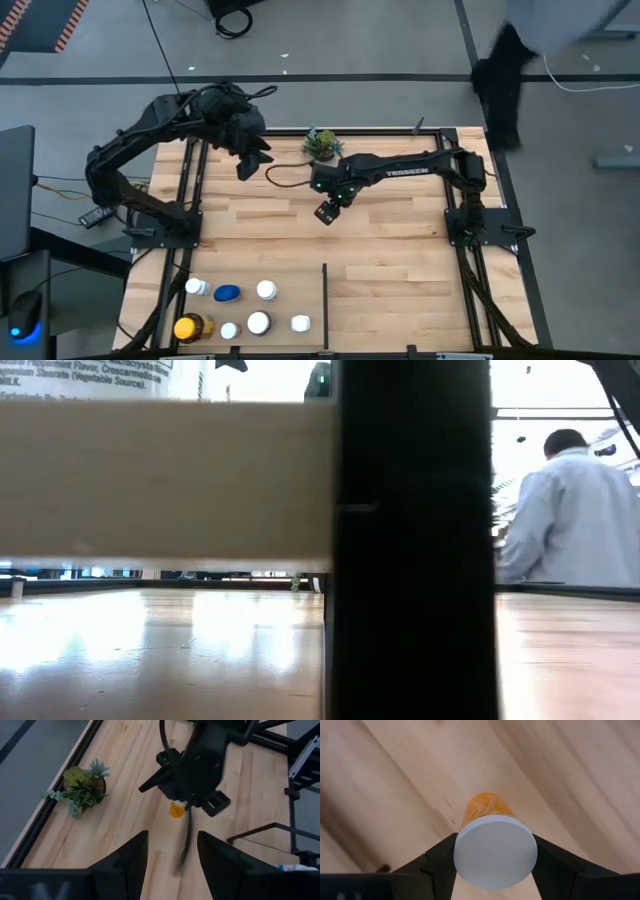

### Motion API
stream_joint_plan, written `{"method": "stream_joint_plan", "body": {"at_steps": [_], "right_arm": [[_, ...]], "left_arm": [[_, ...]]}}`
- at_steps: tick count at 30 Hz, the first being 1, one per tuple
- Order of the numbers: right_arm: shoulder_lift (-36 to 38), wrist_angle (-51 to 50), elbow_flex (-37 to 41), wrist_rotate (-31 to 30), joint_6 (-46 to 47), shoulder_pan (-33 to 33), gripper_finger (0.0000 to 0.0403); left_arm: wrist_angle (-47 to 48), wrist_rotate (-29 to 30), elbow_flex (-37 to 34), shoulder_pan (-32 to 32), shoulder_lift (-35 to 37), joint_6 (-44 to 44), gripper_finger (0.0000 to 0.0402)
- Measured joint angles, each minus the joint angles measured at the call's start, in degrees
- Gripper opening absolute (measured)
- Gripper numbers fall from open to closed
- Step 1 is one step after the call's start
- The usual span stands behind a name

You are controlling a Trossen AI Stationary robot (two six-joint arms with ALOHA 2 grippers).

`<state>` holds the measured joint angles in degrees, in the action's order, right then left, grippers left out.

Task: Pick and place medicine bottles onto shelf by color
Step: Put the orange medicine bottle on the shelf

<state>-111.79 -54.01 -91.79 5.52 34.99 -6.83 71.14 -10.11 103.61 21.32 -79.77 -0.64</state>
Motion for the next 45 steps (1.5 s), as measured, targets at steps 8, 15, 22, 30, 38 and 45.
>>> {"method": "stream_joint_plan", "body": {"at_steps": [8, 15, 22, 30, 38, 45], "right_arm": [[-4.08, -1.91, 0.09, 1.42, 0.87, -0.02, 0.0224], [-5.39, 1.24, 0.07, 0.96, 2.46, -0.02, 0.0225], [-5.96, 2.79, 0.07, 0.35, 3.54, -0.03, 0.0225], [-5.96, 3.67, 0.07, 0.66, 3.06, -0.17, 0.0251], [-3.57, 3.02, -0.17, 1.60, 1.90, -0.17, 0.0304], [2.33, -0.31, -0.22, -2.08, 0.74, -1.17, 0.0319]], "left_arm": [[0.49, -0.01, 0.02, 0.00, 1.16, -1.78, 0.0172], [0.76, -0.02, 0.02, 0.00, 1.61, -2.76, 0.0172], [0.16, -0.02, 0.02, -0.44, 1.55, -3.31, 0.0172], [-0.01, -0.04, 0.01, -2.81, 1.55, -3.68, 0.0178], [0.28, -0.04, 0.01, -4.15, 1.55, -4.69, 0.0175], [0.95, 1.62, 0.01, -4.17, 1.55, -2.21, 0.0183]]}}
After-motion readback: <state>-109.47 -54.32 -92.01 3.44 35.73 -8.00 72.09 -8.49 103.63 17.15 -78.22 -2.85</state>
